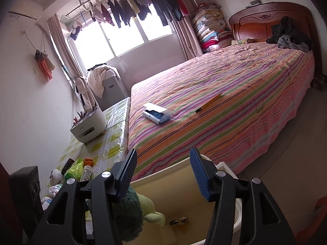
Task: Collect trash
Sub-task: 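Open the right tool over the bin while the left tool drops the plush into it, then grasp the knit beige hat with the left tool while the right tool moves to the table, then grasp the white plastic bag bundle with the right tool while the left tool holds the hat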
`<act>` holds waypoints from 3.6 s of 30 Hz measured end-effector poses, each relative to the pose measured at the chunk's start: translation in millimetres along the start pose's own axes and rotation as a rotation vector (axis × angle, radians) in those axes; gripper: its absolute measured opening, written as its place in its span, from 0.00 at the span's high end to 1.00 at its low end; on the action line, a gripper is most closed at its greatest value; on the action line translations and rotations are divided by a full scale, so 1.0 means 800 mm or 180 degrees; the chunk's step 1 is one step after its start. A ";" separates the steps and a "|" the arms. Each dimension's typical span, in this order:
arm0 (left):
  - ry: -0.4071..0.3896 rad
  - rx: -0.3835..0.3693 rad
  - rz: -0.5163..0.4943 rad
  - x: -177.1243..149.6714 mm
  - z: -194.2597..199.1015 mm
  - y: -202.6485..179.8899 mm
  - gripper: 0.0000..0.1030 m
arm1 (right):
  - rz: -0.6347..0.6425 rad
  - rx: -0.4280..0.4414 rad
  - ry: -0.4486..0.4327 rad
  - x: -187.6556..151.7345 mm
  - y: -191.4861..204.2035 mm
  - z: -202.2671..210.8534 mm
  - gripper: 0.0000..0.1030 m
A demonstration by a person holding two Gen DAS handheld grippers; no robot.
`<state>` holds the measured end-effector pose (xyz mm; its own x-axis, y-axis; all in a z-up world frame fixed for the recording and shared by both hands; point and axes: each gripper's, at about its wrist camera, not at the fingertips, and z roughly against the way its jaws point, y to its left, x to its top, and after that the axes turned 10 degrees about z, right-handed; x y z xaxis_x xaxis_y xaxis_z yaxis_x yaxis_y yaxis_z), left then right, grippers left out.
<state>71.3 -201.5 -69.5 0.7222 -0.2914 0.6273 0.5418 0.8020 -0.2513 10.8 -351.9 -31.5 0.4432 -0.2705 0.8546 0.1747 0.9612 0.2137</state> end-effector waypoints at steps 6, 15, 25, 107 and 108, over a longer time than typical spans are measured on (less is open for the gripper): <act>0.0052 0.0016 -0.0153 -0.005 0.001 -0.013 0.15 | -0.0034 0.0002 -0.0048 0.004 0.000 0.002 0.49; 0.0076 0.0025 -0.0271 -0.012 0.014 -0.015 0.13 | -0.0052 -0.0032 -0.0103 0.005 0.005 0.005 0.49; -0.0130 -0.0059 -0.0245 -0.006 0.041 -0.005 0.07 | -0.0049 -0.0039 -0.0192 0.003 0.015 0.008 0.44; -0.0141 0.1275 0.2074 -0.070 0.208 0.448 0.46 | 0.1538 0.1541 0.1286 -0.113 0.442 -0.197 0.64; -0.0172 0.1281 0.2064 -0.068 0.210 0.446 0.46 | 0.1522 0.1544 0.1270 -0.112 0.441 -0.196 0.64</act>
<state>152.9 188.3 -69.4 0.8146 0.3200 0.4837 -0.1891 0.9350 -0.3001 170.4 2.5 -106.5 0.6716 0.2673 0.6910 -0.4768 0.8698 0.1269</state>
